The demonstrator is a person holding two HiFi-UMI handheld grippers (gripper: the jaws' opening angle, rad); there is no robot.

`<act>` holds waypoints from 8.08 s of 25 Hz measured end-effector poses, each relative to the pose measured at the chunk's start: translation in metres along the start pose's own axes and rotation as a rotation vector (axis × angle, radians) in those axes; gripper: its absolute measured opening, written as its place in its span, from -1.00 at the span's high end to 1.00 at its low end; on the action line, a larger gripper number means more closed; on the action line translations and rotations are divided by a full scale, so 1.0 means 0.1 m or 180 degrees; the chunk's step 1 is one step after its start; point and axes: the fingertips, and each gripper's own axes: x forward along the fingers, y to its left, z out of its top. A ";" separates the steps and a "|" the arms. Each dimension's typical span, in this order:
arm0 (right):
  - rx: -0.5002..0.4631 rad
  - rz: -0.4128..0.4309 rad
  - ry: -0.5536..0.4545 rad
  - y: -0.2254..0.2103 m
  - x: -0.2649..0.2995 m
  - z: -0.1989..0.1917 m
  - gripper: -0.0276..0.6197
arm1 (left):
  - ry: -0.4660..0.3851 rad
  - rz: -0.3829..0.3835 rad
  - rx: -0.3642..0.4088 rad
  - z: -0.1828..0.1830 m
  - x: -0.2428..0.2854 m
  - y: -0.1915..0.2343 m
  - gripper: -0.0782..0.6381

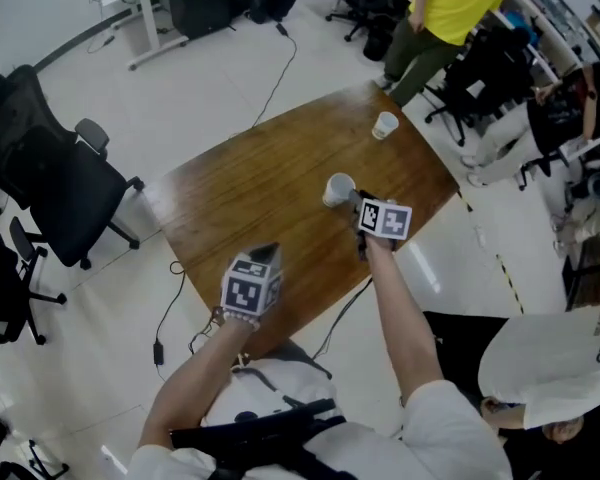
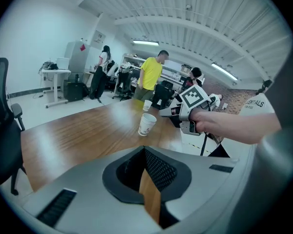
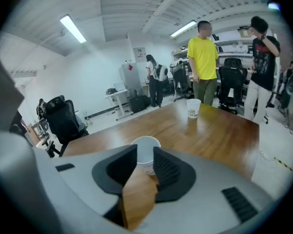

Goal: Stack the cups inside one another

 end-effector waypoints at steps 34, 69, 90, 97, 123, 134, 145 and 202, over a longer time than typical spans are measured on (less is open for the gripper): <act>0.0114 -0.0130 -0.0181 -0.32 -0.51 0.10 0.42 | -0.0151 -0.0249 0.0045 0.20 0.15 -0.69 0.79; 0.0362 -0.0098 0.0150 -2.60 1.65 1.66 0.43 | 0.0504 -0.0318 0.0042 0.81 2.49 -1.64 0.79; 0.0344 -0.0073 0.0467 -2.65 2.19 1.55 0.72 | 0.0946 -0.0185 -0.0276 0.76 2.92 -1.53 0.79; 0.0322 0.0001 0.0410 -2.58 2.07 1.61 0.82 | 0.0976 -0.0242 -0.0218 0.71 2.85 -1.58 0.79; 0.0143 0.0806 0.0046 -1.25 0.88 1.78 0.82 | 0.0721 -0.0163 -0.0284 0.47 2.06 -1.51 0.79; 0.0164 0.0970 0.0094 -0.64 0.37 1.40 0.82 | 0.0645 -0.0038 -0.0427 0.25 1.47 -1.21 0.79; 0.0091 0.1021 0.0298 -0.29 0.11 0.91 0.82 | 0.0525 -0.0072 -0.0420 0.21 1.15 -1.17 0.79; -0.0991 0.0640 0.0894 -0.07 0.66 0.25 0.72 | 0.0526 0.0111 -0.0659 0.10 1.08 -0.68 0.79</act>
